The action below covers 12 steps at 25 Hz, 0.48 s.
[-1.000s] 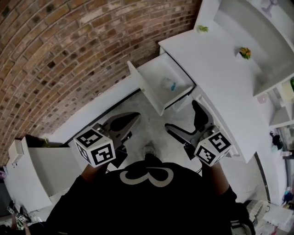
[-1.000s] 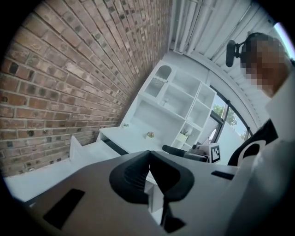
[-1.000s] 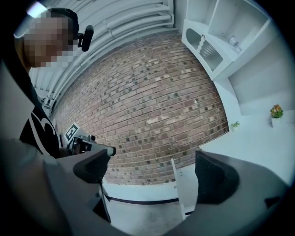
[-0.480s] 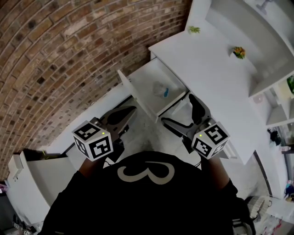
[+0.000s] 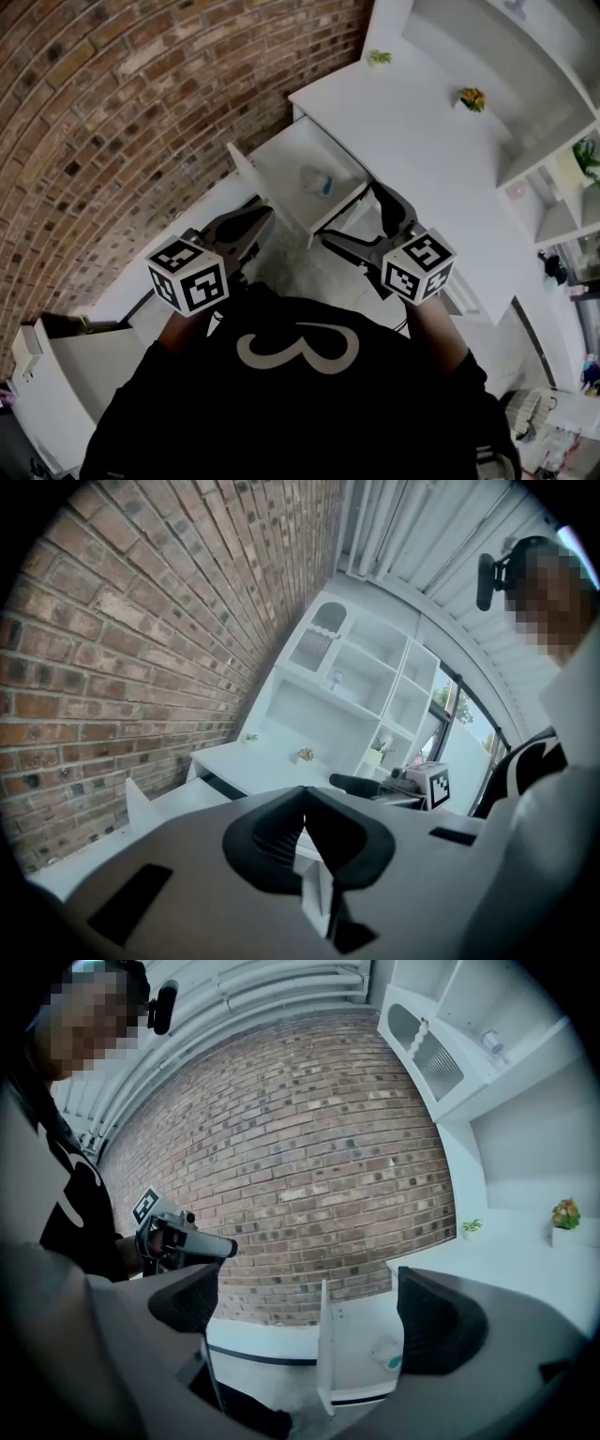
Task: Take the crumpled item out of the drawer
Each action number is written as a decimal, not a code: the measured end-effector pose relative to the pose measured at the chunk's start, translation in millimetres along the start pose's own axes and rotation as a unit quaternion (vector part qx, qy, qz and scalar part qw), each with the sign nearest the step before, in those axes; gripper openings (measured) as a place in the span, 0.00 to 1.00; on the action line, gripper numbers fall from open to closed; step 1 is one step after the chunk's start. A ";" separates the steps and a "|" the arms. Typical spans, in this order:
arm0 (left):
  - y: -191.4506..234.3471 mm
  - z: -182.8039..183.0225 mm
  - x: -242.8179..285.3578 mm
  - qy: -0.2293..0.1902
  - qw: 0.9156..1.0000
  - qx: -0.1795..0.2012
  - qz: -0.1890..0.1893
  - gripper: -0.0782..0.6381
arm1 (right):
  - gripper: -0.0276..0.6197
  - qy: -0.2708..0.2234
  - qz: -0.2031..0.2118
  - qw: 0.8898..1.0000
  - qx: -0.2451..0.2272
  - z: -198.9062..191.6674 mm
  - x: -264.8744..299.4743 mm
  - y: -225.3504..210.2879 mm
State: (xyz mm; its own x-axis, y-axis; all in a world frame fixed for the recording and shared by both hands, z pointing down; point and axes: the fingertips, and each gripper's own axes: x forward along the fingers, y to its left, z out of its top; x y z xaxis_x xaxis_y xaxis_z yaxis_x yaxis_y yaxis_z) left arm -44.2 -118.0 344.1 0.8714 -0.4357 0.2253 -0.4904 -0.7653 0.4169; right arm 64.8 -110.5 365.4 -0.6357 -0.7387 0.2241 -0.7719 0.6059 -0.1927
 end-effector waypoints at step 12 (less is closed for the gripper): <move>48.2 -5.5 25.6 0.027 0.999 -0.019 -0.007 0.11 | 0.94 0.044 -0.014 0.999 0.015 -26.4 48.9 -31.9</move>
State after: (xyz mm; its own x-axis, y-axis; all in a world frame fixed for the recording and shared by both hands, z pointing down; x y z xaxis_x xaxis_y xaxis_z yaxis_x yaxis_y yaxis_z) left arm -45.4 -163.4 374.9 0.8778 -0.3983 0.2663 -0.4786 -0.7525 0.4523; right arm 58.1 -158.1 407.7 -0.6128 -0.7256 0.3130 -0.7898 0.5752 -0.2129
